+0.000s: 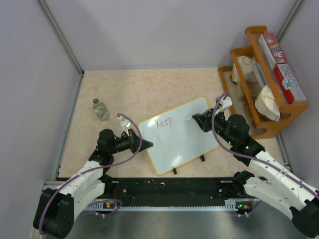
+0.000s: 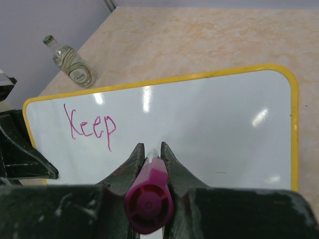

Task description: Write a sentence on the whiteboard

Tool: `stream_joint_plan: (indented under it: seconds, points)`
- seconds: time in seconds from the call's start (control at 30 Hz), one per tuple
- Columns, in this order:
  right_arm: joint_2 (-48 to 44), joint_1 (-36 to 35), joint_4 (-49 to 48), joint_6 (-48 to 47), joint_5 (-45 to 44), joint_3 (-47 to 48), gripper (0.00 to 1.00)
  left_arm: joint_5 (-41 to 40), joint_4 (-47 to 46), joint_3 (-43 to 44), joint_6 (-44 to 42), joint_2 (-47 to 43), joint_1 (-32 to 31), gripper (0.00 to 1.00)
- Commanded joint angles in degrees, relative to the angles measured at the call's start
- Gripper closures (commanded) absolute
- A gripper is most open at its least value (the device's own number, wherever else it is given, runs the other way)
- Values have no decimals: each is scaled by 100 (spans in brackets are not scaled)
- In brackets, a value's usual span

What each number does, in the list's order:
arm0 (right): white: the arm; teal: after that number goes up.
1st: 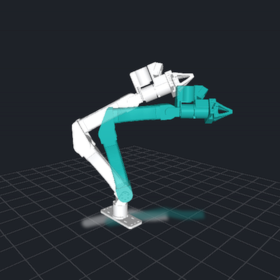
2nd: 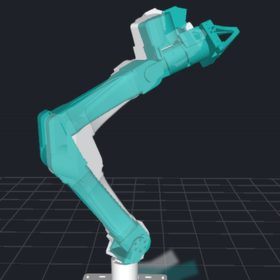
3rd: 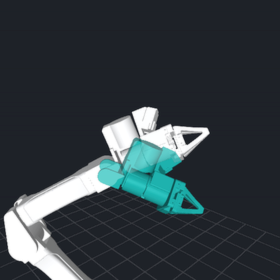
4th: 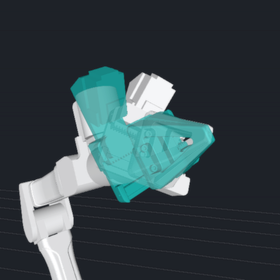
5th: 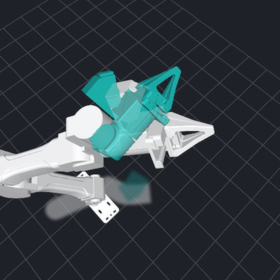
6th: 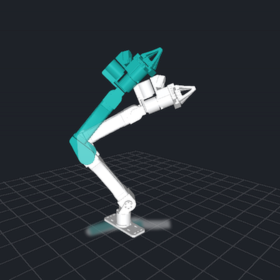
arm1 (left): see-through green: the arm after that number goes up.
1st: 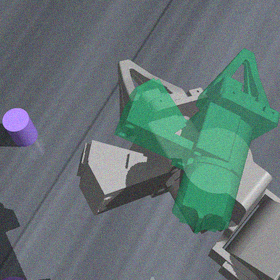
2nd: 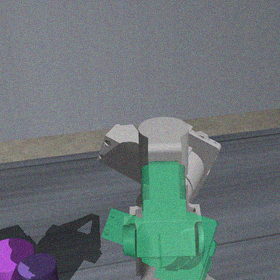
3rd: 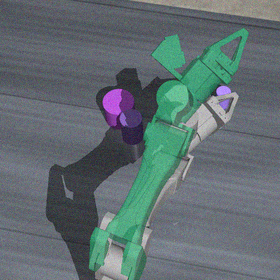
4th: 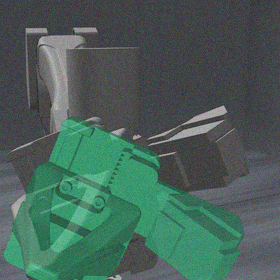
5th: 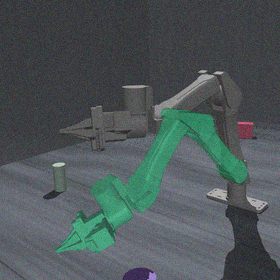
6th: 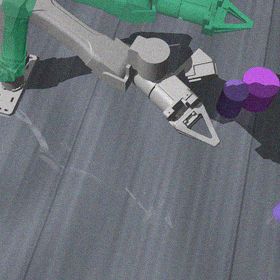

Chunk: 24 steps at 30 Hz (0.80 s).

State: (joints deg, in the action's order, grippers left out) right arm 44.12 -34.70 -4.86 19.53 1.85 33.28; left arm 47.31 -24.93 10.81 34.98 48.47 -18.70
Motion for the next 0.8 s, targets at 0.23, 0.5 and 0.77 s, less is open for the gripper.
stream_joint_plan:
  seconds: [0.23,0.5,0.77]
  points:
    - [501,24,-884,-72,202,838,100,68,498,-255,-765,84,-55,100]
    - [949,33,-1017,7,342,1058,100,15,533,-299,-756,-92,-55,100]
    - [1169,25,-1104,112,483,1067,100,24,524,-290,-756,-48,-46,100]
